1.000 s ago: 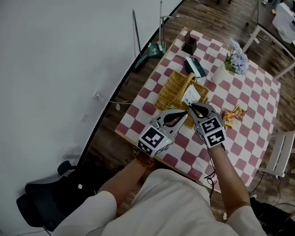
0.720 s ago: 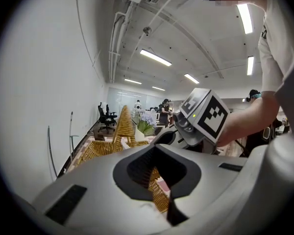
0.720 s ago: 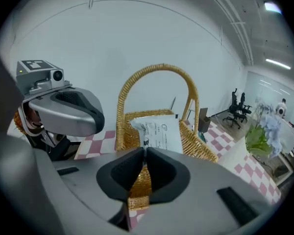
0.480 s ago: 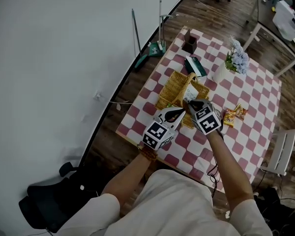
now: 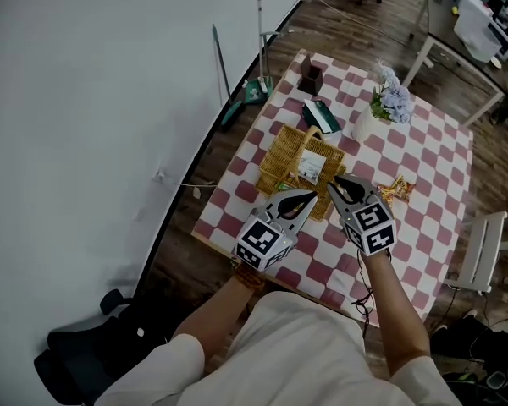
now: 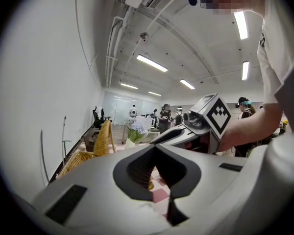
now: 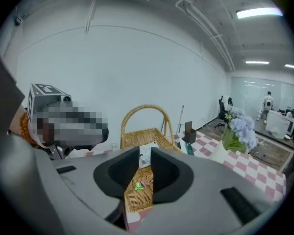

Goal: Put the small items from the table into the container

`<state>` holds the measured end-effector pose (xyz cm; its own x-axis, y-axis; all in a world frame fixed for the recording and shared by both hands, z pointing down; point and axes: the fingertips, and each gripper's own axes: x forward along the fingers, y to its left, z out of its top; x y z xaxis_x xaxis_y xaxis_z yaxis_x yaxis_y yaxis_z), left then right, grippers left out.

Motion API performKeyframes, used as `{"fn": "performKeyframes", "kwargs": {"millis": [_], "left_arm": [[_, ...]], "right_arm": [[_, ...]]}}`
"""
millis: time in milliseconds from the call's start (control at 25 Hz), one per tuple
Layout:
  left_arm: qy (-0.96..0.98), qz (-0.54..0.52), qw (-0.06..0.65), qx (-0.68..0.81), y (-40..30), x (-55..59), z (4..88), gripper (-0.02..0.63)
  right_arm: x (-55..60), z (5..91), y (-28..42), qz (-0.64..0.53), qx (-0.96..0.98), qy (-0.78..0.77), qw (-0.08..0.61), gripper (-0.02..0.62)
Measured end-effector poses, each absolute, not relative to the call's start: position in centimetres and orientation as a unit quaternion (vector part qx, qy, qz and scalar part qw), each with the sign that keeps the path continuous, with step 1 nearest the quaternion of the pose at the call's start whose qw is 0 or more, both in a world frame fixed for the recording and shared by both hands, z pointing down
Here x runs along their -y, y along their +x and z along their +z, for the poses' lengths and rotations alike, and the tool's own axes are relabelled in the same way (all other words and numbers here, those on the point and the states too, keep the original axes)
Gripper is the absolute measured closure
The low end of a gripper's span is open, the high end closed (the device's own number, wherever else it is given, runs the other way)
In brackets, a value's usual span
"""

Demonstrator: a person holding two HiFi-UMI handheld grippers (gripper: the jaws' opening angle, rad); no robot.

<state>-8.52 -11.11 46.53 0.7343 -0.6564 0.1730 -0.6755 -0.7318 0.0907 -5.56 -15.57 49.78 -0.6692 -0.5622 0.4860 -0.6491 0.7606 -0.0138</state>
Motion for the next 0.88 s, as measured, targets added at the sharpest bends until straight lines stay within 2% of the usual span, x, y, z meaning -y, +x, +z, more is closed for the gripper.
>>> {"fn": "performKeyframes", "kwargs": {"millis": [320,640,880], "left_arm": [[0.956,0.003,0.053,0.290,-2.6,7.1,39.0,0.578],[0.976,-0.045,0.043,0.211,3.6,1.7,33.2,0.580],[0.982,-0.042,0.042,0.179,5.6,-0.8,32.4,0.580]], "right_arm": [[9.4,40.8,1.0,0.078,0.906,0.402,0.105,0.531],[2.9,34.4,6.1,0.049,0.890,0.451,0.050,0.531],[0.2,33.8,8.9,0.044,0.875,0.480,0.048,0.531]]}}
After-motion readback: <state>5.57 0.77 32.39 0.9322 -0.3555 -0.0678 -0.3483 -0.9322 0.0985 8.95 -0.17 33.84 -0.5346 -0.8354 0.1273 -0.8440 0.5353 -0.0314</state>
